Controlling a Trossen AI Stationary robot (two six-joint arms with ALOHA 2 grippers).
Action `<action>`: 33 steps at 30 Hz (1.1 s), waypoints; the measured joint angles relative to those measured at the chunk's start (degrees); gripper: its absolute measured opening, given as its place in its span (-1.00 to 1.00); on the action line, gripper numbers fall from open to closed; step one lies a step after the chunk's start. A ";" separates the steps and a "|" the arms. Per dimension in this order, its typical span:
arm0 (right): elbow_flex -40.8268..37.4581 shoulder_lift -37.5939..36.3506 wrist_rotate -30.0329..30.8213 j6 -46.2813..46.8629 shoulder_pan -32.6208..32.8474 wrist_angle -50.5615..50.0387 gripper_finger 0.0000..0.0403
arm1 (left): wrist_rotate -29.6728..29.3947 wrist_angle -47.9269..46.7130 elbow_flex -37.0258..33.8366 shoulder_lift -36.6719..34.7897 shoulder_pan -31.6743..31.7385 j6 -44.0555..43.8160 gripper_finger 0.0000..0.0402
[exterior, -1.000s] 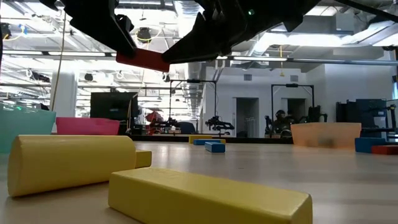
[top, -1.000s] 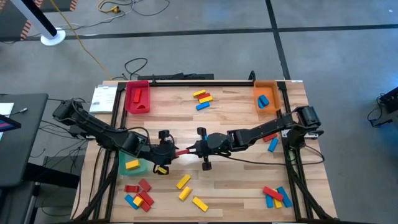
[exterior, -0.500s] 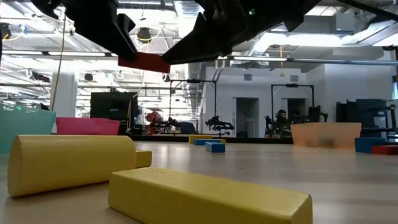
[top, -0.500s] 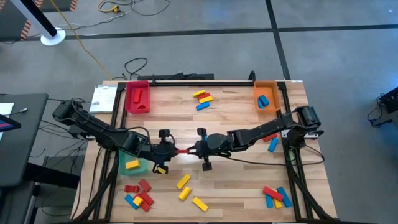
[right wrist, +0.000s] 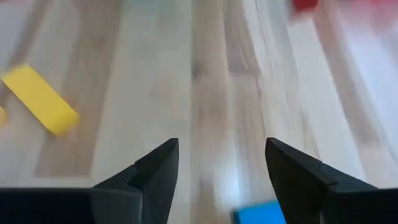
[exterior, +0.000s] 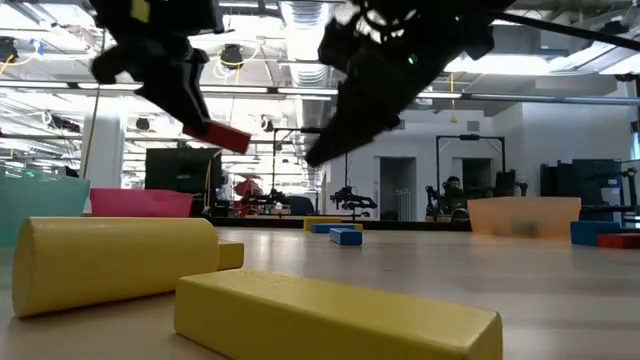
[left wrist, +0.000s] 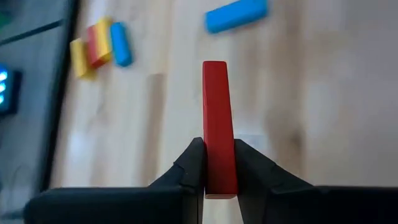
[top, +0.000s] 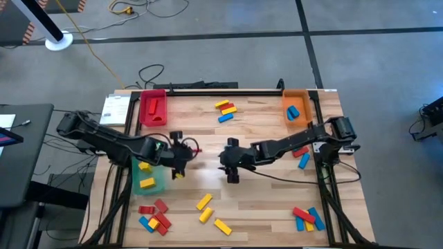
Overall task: Sort blocks
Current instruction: Put the red block into the red bin
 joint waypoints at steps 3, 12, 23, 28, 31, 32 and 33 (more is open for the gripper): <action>0.00 0.00 0.09 1.39 -0.04 -3.86 0.26 | -3.08 -3.61 0.00 -1.44 3.33 -0.10 -0.75; -0.02 -0.02 0.07 2.11 3.02 -7.25 0.17 | -8.38 -12.10 0.00 -7.08 18.76 0.18 -0.75; -3.82 -0.02 0.09 7.42 8.14 -7.09 0.07 | -8.40 -15.91 0.00 -8.75 41.78 3.12 -0.75; -7.25 -0.02 1.09 11.42 11.01 -4.93 0.05 | -3.89 -15.51 0.00 -7.48 51.85 6.43 -0.73; -8.52 -0.02 1.48 13.47 12.68 -4.72 0.05 | -1.32 -14.52 0.00 -6.56 56.38 8.77 -0.72; -8.90 -0.02 1.71 13.96 13.25 -4.22 0.05 | -0.58 -14.05 0.00 -6.26 57.68 9.33 -0.72; -9.26 -0.02 2.08 14.46 13.83 -3.68 0.05 | 0.28 -13.69 0.00 -5.87 58.97 10.03 -0.71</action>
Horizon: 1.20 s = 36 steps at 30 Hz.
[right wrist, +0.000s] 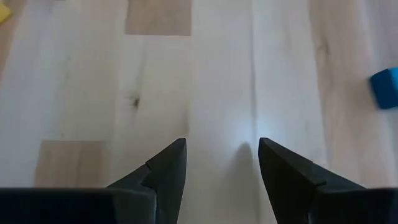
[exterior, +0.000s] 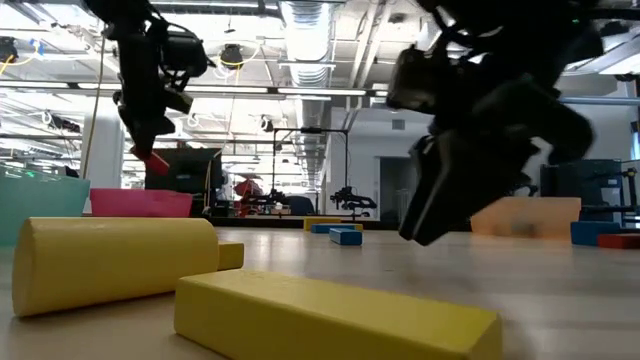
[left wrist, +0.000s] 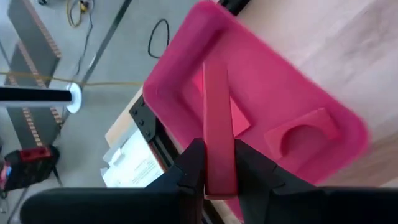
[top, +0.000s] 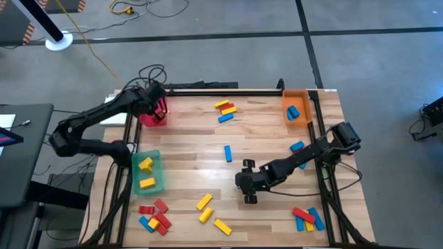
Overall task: Sort blocks
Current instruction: Put the red block into the red bin, then put the blue block into the orange bin
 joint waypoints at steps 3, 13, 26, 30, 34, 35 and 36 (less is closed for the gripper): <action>-0.53 0.00 1.23 1.49 1.51 0.72 0.05 | 3.33 1.40 0.00 1.47 3.25 1.42 -0.71; -0.53 0.00 2.78 4.11 4.82 0.80 0.04 | 10.34 2.00 0.00 9.09 8.41 1.71 -0.68; -0.53 0.00 4.09 4.51 5.37 0.78 0.04 | 10.47 4.64 0.00 10.44 8.09 2.41 -0.19; -0.53 0.00 4.08 2.99 4.99 1.65 0.04 | 10.51 4.50 0.00 10.21 6.84 2.36 -0.09; -0.53 0.00 4.08 0.28 4.46 4.18 0.04 | 12.35 5.66 0.00 8.12 4.36 2.36 -0.07; -0.53 0.00 4.08 -0.14 4.26 4.70 0.04 | 12.51 6.11 0.00 7.20 3.58 2.36 -0.07; -0.53 0.00 4.08 -0.82 3.99 5.07 0.04 | 12.92 6.77 0.00 6.14 2.67 2.41 -0.07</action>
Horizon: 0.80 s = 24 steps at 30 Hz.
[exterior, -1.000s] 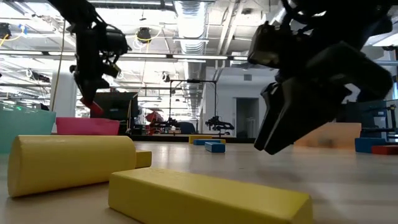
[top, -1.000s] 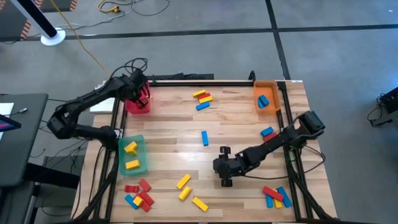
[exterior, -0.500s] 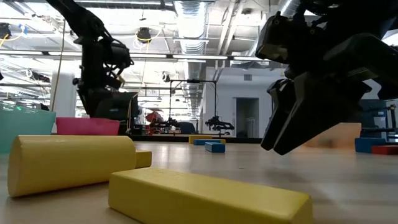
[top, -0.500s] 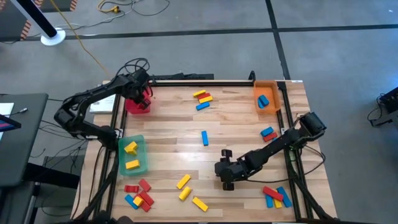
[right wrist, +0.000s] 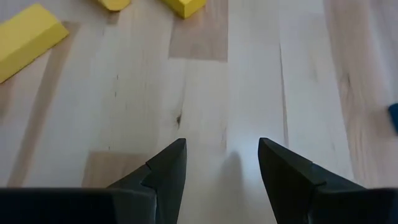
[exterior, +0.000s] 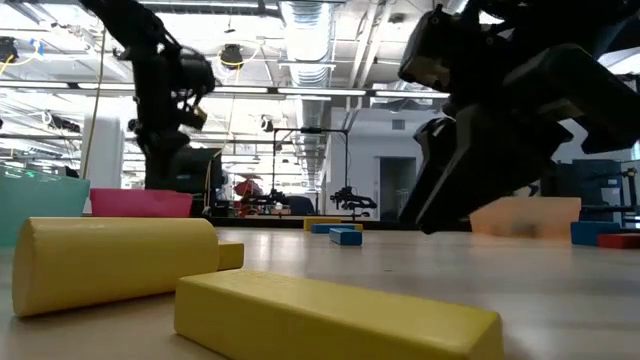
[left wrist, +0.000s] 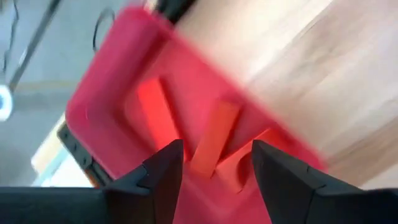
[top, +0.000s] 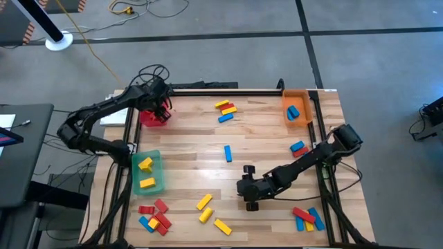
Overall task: Sort blocks
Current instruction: Put the blue block into the orange bin
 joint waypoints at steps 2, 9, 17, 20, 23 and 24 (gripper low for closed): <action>0.00 0.01 -0.02 -0.91 -0.44 0.63 0.04 | 1.21 1.07 0.00 -2.52 -1.75 -0.02 -0.07; 0.00 0.02 0.80 -0.27 -2.88 1.22 0.04 | 7.99 2.66 0.00 -12.61 -8.87 -1.64 -0.07; 0.00 0.02 2.58 7.09 -8.40 1.21 0.04 | 12.58 2.67 0.00 -20.35 -19.20 -6.33 -0.07; 0.00 0.02 2.58 8.72 -10.13 1.48 0.06 | 12.60 2.68 0.00 -21.47 -23.65 -8.06 -0.07; 0.00 0.02 2.58 9.32 -11.33 2.07 0.13 | 12.56 2.70 0.00 -21.62 -27.72 -9.78 -0.07; 0.00 0.02 2.58 9.67 -11.68 2.04 0.16 | 12.54 2.68 0.00 -21.60 -28.96 -10.27 -0.07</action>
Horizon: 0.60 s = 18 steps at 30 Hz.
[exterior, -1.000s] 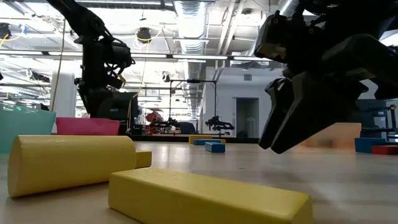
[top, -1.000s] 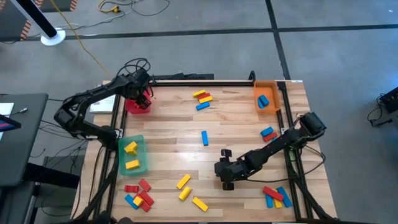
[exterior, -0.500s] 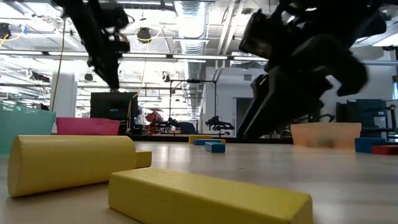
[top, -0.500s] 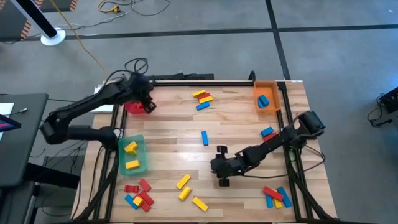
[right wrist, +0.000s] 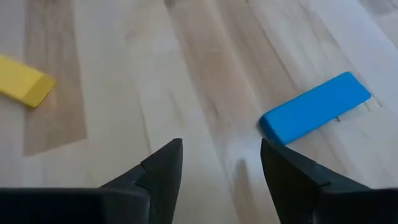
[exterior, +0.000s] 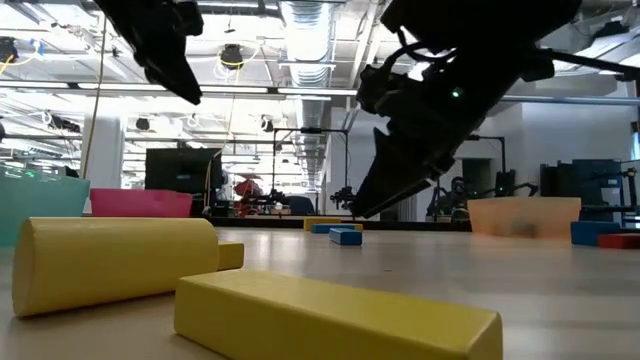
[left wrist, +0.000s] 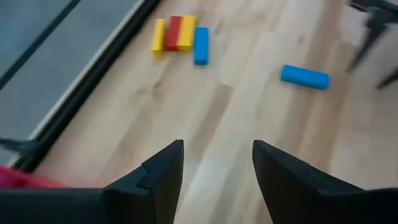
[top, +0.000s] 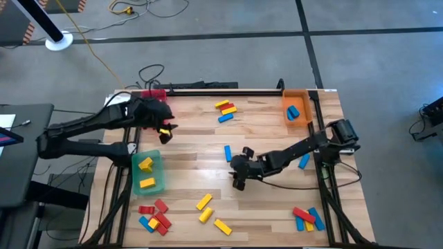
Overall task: Sort blocks
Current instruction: Put the blue block into the orange bin
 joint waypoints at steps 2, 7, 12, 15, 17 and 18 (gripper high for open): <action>0.00 0.00 -0.02 0.20 -0.73 -0.27 0.23 | 0.00 0.10 0.00 0.19 -2.19 -0.92 -0.07; 0.00 0.00 -0.02 2.21 -2.93 -0.78 0.35 | -0.09 0.74 0.00 1.31 -6.93 -2.65 -0.07; 0.00 0.00 -0.02 3.51 -4.88 -0.90 0.37 | -0.45 3.90 -1.14 2.12 -11.18 -3.70 -0.07; 0.00 0.03 -0.04 3.88 -5.82 -0.99 0.38 | -0.46 5.27 -2.59 2.62 -13.13 -3.91 -0.07; 0.00 0.32 -0.04 4.54 -6.54 -1.13 0.38 | -0.47 6.76 -2.94 3.49 -14.29 -3.93 -0.07; 0.00 0.41 -0.04 4.74 -6.73 -1.26 0.38 | -0.48 7.00 -3.05 3.79 -14.78 -3.89 -0.07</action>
